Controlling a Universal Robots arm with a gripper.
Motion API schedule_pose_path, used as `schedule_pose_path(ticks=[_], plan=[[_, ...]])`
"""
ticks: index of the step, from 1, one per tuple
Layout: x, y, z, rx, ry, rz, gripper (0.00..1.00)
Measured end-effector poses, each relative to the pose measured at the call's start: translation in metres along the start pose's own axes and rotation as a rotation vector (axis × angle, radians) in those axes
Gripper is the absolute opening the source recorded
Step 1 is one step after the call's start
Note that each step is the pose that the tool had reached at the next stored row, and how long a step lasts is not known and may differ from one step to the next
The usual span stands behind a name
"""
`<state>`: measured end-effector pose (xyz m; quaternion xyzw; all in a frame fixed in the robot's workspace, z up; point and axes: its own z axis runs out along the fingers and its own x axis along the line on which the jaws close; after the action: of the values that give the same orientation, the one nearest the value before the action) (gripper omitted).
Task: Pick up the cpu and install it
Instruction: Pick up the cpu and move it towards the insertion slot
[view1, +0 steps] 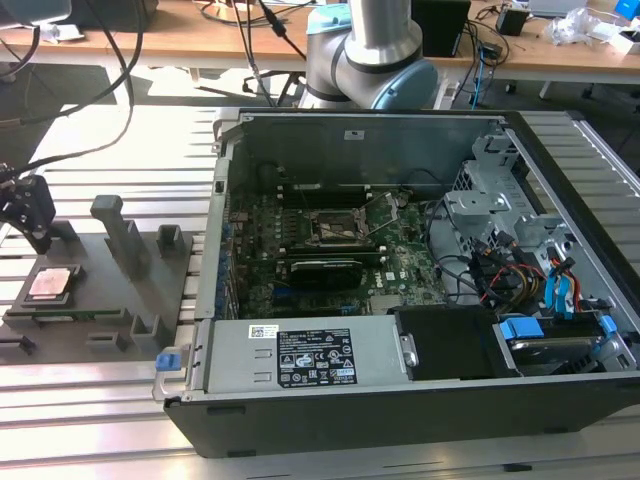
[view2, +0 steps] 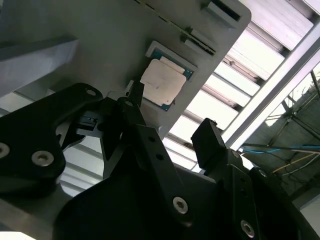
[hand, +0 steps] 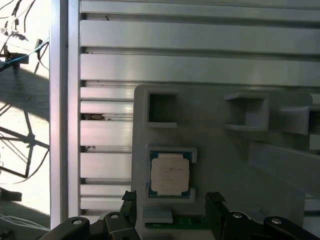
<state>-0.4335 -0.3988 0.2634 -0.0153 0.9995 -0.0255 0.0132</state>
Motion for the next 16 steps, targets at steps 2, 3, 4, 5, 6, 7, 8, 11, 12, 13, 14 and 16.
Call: schedule_pose_path(ticks=[2,3,4,5,6,7,8,11,12,13,14,16], plan=[[0.0001,-0.0002,0.0001,0.002,0.0001,0.0,0.66],[0.0,-0.0002,0.0002,0.0029,0.0001,0.0,0.66],[0.0001,-0.0002,0.0003,0.0036,0.0001,0.0,0.66],[0.0002,-0.0007,0.0005,0.0035,-0.0002,0.0,0.66],[0.0001,-0.0011,0.0009,0.0035,-0.0001,0.0,0.66],[0.0002,-0.0014,0.0019,0.0036,0.0,0.0,0.66],[0.0002,-0.0016,0.0028,0.0037,0.0001,0.0,0.66],[0.0002,-0.0019,0.0055,0.0036,0.0,0.0,0.66],[0.0003,-0.0019,0.0069,0.0036,0.0,0.0,0.66],[0.0003,-0.0018,0.0081,0.0036,0.0,0.0,0.66],[0.0004,-0.0018,0.0092,0.0036,0.0,0.0,0.66],[0.0004,-0.0017,0.0117,0.0036,0.0,0.0,0.66]])
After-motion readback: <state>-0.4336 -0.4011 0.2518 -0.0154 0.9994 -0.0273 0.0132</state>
